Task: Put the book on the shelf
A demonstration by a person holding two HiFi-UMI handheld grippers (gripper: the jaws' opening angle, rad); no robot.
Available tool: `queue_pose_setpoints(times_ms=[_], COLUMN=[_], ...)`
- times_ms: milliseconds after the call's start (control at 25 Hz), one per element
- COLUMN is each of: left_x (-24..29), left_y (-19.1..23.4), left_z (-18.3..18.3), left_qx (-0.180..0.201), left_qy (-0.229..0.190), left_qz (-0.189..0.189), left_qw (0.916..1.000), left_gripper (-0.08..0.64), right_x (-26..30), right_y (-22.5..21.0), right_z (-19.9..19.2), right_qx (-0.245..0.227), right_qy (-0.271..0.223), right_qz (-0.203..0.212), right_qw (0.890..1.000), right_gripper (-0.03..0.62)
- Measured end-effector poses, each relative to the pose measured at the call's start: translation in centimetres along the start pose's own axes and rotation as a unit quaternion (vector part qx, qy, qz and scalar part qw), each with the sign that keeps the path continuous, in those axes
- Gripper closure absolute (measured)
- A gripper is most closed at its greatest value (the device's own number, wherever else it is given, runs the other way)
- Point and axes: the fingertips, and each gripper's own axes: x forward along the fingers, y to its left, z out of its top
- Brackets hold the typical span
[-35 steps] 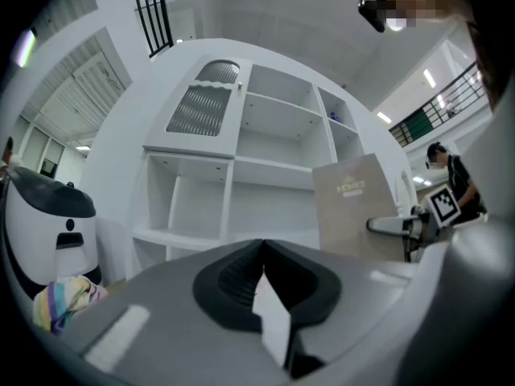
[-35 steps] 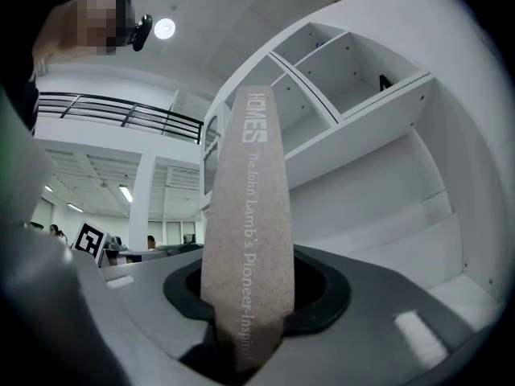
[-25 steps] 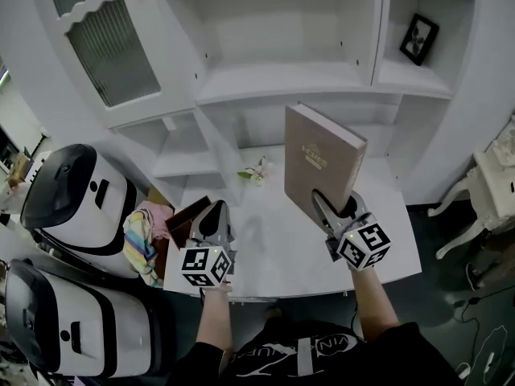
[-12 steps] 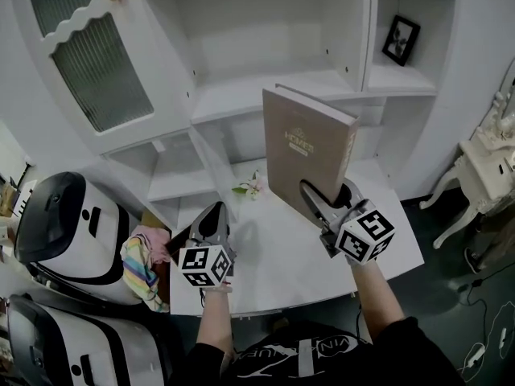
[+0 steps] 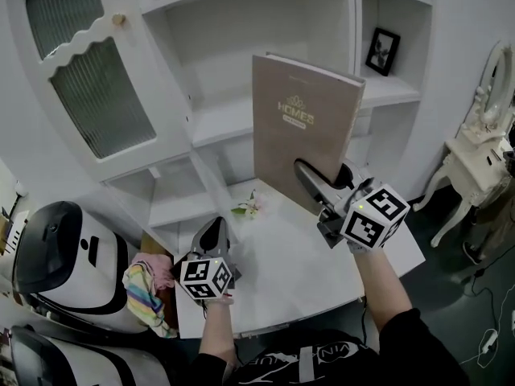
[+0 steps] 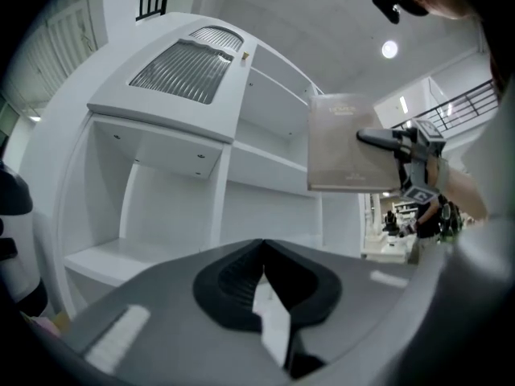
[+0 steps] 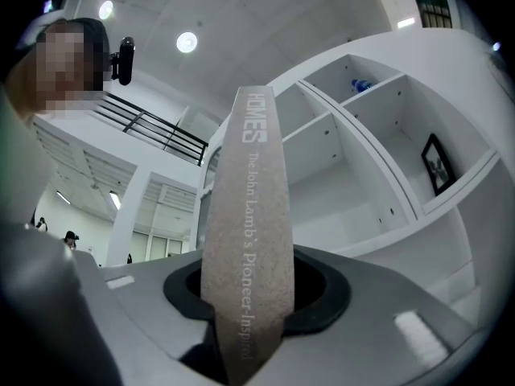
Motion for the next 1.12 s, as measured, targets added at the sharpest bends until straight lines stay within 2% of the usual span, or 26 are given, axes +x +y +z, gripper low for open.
queue_pose_setpoints(times_ms=[280,520,1120], left_x=[0.6,2.0,6.2], left_y=[-0.5,-1.3,-1.0], left_z=[-0.4,-0.7,-0.5], left_qx=[-0.006,-0.009,-0.014], left_qy=[0.003,0.006,0.003], left_qz=[-0.024,-0.041,-0.042], left_qw=[0.9997,0.9991,0.9990], left_gripper=[0.560,0.560,0.560], right_x=[1.8,3.7,9.9], right_y=[-0.6,-3.8,-12.2], right_z=[5.3,7.5,8.1], right_qx=[-0.003,-0.024,-0.076], right_qy=[-0.031,-0.034,0.034], right_qz=[-0.014,-0.049,-0.140], right_qw=[0.999,0.998,0.987], right_gripper=[0.416,0.416,0.416])
